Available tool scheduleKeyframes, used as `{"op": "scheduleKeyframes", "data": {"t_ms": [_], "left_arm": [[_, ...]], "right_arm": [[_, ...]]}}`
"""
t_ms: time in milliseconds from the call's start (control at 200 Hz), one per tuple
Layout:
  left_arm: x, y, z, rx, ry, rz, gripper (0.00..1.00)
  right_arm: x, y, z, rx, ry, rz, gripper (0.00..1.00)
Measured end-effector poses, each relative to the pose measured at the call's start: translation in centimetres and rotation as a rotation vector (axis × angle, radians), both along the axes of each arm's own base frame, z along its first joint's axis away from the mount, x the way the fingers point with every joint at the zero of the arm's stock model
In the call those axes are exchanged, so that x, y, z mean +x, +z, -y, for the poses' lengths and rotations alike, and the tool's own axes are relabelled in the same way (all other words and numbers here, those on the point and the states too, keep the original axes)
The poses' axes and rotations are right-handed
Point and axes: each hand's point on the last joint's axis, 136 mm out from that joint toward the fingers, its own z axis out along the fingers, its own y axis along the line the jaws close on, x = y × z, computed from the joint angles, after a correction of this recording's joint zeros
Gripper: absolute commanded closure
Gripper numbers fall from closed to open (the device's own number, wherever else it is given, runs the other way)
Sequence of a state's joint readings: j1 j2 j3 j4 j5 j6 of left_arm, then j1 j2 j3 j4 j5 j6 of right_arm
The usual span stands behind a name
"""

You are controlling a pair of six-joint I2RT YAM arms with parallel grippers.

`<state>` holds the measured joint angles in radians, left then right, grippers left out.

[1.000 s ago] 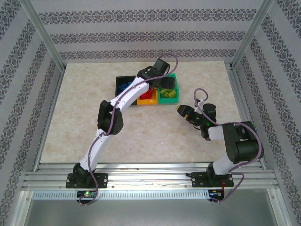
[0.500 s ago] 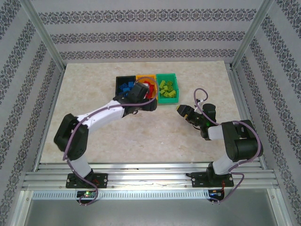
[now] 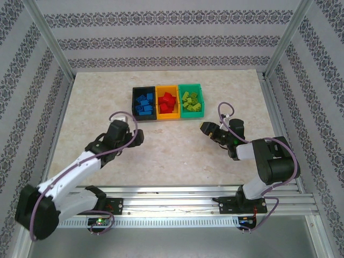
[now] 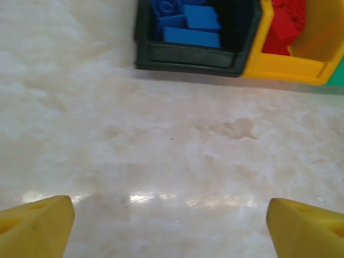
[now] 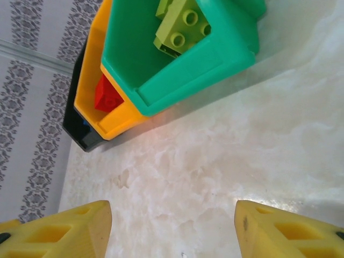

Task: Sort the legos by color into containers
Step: Reset both arms

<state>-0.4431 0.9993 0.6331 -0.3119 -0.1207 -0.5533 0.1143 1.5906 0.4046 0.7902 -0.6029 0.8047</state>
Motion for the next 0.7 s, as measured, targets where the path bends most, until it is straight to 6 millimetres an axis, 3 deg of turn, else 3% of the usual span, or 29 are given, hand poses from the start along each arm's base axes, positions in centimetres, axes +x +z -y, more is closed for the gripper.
{"op": "scheduleKeyframes", "data": {"t_ms": [150, 360, 520, 700], "left_arm": [[-0.8, 0.2, -3.3, -0.017, 0.085, 0.022, 0.02], [-0.5, -0.7, -5.0, 0.014, 0.1, -0.01, 0.0], [0.0, -1.1, -6.6, 0.062, 0.114, -0.025, 0.0], [1.5, -0.2, -8.3, 0.118, 0.135, 0.097, 0.0]], "right_arm": [[-0.2, -0.2, -0.1, -0.052, 0.003, 0.01, 0.38], [-1.1, 0.3, -1.0, -0.105, 0.047, 0.02, 0.37], [-1.4, 2.5, -0.9, -0.139, 0.063, 0.046, 0.36], [-1.2, 6.2, -0.2, -0.209, 0.065, 0.105, 0.35]]}}
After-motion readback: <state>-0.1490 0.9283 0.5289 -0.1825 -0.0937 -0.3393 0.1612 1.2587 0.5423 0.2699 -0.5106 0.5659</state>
